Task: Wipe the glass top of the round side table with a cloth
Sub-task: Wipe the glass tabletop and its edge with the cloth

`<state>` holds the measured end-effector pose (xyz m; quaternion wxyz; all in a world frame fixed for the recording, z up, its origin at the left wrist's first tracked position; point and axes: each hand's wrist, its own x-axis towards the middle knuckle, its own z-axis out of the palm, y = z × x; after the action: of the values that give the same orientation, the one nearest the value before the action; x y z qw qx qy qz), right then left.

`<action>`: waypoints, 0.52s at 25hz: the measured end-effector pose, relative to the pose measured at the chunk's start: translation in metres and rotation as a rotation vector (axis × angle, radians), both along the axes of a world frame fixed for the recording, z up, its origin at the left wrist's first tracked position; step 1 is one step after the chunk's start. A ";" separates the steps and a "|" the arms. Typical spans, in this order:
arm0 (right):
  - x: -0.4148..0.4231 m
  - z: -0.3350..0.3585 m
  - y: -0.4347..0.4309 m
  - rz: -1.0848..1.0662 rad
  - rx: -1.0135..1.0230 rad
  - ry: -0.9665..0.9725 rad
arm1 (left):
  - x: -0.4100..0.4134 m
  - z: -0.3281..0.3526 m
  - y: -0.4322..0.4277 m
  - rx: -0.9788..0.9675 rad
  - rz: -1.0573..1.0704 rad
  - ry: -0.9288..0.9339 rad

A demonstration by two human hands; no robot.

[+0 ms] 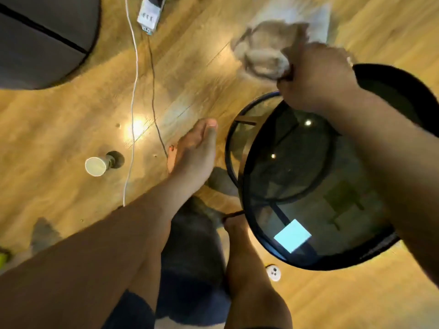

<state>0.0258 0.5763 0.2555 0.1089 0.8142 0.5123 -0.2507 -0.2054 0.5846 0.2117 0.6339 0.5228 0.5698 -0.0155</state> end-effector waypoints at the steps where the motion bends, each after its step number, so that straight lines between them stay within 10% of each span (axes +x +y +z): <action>1: -0.006 -0.007 -0.006 0.219 -0.196 -0.075 | -0.002 0.001 -0.003 -0.004 -0.027 -0.018; 10: -0.146 -0.021 -0.143 0.830 -0.488 0.388 | 0.013 0.008 0.023 0.022 -0.087 -0.015; 13: -0.099 -0.031 -0.128 0.857 -0.254 0.465 | 0.021 0.011 0.027 0.052 -0.020 -0.010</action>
<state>-0.0732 0.4480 0.2244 0.1832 0.4333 0.7767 -0.4188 -0.1845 0.6119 0.2230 0.6228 0.5448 0.5615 -0.0043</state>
